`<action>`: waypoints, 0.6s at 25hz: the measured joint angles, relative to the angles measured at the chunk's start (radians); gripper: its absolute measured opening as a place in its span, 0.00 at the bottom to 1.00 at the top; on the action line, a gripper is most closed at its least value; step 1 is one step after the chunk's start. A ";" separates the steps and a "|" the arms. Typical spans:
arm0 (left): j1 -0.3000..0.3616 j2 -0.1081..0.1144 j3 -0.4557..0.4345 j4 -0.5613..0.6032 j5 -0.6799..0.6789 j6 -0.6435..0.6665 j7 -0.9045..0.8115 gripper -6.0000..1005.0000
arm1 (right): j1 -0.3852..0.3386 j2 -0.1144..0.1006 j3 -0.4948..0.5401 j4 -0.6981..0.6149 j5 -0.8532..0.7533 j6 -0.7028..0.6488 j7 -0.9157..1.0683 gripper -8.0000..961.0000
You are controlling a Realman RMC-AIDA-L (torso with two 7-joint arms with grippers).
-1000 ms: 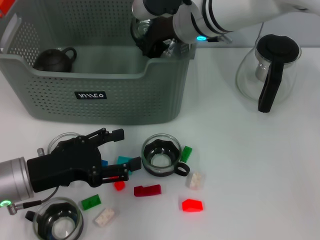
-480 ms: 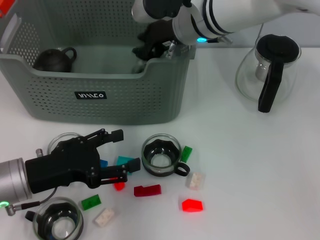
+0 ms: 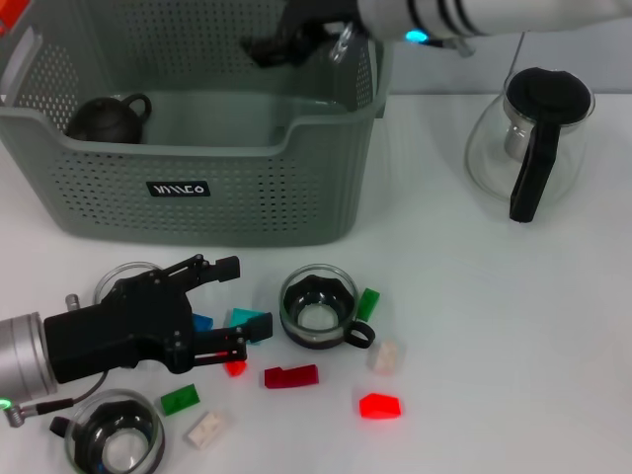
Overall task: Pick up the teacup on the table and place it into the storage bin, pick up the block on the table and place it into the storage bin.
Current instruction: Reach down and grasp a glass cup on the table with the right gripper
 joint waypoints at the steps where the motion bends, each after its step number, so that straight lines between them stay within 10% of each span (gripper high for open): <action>1: 0.000 0.001 0.000 0.000 0.000 0.000 0.000 0.87 | -0.031 0.000 0.000 -0.057 0.005 -0.016 0.006 0.69; 8: 0.000 0.006 -0.001 0.005 0.000 0.000 0.000 0.87 | -0.281 -0.007 0.034 -0.485 0.133 -0.322 0.008 0.85; 15: 0.000 0.006 -0.002 0.010 0.001 -0.001 0.001 0.87 | -0.347 -0.008 0.158 -0.618 0.128 -0.836 0.015 0.85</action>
